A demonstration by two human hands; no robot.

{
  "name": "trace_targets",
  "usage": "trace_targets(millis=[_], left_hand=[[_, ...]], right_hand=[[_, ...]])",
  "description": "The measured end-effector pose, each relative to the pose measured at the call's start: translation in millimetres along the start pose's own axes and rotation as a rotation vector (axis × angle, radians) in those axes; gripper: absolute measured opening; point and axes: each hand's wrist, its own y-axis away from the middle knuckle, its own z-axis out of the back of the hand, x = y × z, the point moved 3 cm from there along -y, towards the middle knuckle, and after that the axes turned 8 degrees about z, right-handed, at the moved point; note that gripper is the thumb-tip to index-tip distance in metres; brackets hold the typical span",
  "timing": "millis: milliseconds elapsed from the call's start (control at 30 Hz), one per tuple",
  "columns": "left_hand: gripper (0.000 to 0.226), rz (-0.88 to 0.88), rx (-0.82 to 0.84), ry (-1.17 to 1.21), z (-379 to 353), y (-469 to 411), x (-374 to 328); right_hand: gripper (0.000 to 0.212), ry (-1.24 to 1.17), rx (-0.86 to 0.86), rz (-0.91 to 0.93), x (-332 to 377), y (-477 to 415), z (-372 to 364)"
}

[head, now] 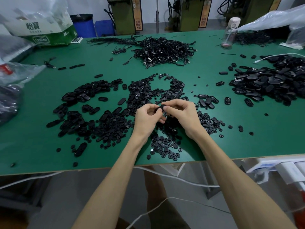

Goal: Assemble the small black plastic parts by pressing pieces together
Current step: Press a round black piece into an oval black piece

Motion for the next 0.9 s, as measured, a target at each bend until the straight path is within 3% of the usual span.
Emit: trace_targets(millis=[900], left_hand=[[0.007, -0.015, -0.080, -0.202, -1.5, 3.5, -6.0]], right_hand=[[0.013, 0.070, 0.036, 0.001, 2.8, 1.8, -2.3]])
